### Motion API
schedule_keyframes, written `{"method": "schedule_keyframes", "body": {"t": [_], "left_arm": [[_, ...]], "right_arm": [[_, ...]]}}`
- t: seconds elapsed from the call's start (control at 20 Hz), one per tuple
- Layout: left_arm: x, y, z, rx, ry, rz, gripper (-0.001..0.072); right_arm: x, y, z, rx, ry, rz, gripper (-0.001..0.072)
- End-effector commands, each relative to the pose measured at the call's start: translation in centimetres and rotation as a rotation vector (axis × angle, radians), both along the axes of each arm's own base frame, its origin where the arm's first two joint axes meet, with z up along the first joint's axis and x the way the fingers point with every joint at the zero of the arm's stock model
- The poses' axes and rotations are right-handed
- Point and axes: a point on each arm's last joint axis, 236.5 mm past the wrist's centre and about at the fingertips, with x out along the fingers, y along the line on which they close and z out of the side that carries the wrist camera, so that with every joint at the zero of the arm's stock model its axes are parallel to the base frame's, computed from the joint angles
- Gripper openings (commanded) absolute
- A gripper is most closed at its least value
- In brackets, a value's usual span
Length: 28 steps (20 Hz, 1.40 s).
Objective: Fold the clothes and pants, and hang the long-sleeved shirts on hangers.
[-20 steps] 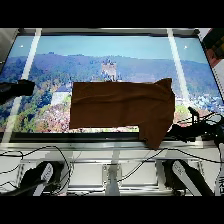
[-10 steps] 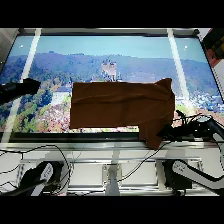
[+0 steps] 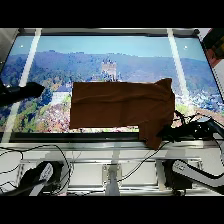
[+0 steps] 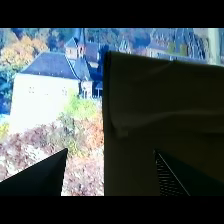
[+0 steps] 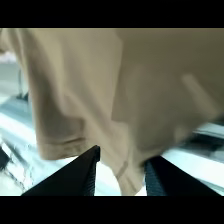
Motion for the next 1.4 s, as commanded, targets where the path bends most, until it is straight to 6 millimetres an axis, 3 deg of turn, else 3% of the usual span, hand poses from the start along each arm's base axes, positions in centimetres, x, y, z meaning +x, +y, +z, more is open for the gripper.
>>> {"method": "schedule_keyframes", "body": {"t": [0.0, 0.1, 0.2, 0.35, 0.45, 0.65, 0.75, 0.9, 1.15, 1.25, 1.3, 1.35], "left_arm": [[-1.2, -1.1, -3.5, -0.068, 0.160, -0.045, 0.0581], [-0.6, -1.5, -4.9, -0.121, 0.202, -0.047, 0.0582], [0.1, -2.6, -5.7, -0.199, 0.226, -0.051, 0.0582], [0.6, -3.2, -7.2, -0.258, 0.268, -0.051, 0.0582], [0.7, -3.2, -8.1, -0.267, 0.293, -0.050, 0.0583], [0.9, -3.1, -8.5, -0.268, 0.299, -0.045, 0.0584], [0.8, -3.1, -8.7, -0.270, 0.303, -0.043, 0.0583], [-0.3, -3.5, -10.2, -0.285, 0.347, -0.039, 0.0583], [-4.0, -4.8, -15.0, -0.331, 0.463, -0.024, 0.0584], [-5.2, -5.7, -16.1, -0.365, 0.494, -0.028, 0.0584], [-5.6, -6.1, -16.4, -0.380, 0.500, -0.036, 0.0584], [-5.9, -6.5, -16.7, -0.391, 0.499, -0.045, 0.0584]], "right_arm": [[3.7, -5.7, -1.0, -0.183, -0.151, -0.177, 0.0361], [4.1, -7.6, -0.7, -0.197, -0.170, -0.278, 0.0360], [4.6, -8.2, -0.5, -0.178, -0.193, -0.339, 0.0360], [3.6, -6.8, -1.5, -0.133, -0.142, -0.339, 0.0359], [2.3, -5.4, -2.6, -0.089, -0.087, -0.341, 0.0251], [2.3, -4.1, -2.6, -0.037, -0.103, -0.330, 0.0250], [2.1, -3.7, -2.3, -0.017, -0.102, -0.310, 0.0332], [1.8, -3.4, -2.2, -0.007, -0.095, -0.300, 0.0335], [0.9, -3.2, -2.2, -0.002, -0.069, -0.270, 0.0300], [0.9, -3.2, -2.2, -0.003, -0.069, -0.270, 0.0062], [0.9, -3.2, -2.2, -0.003, -0.070, -0.270, 0.0010], [0.9, -3.2, -2.2, -0.003, -0.070, -0.270, 0.0010]]}}
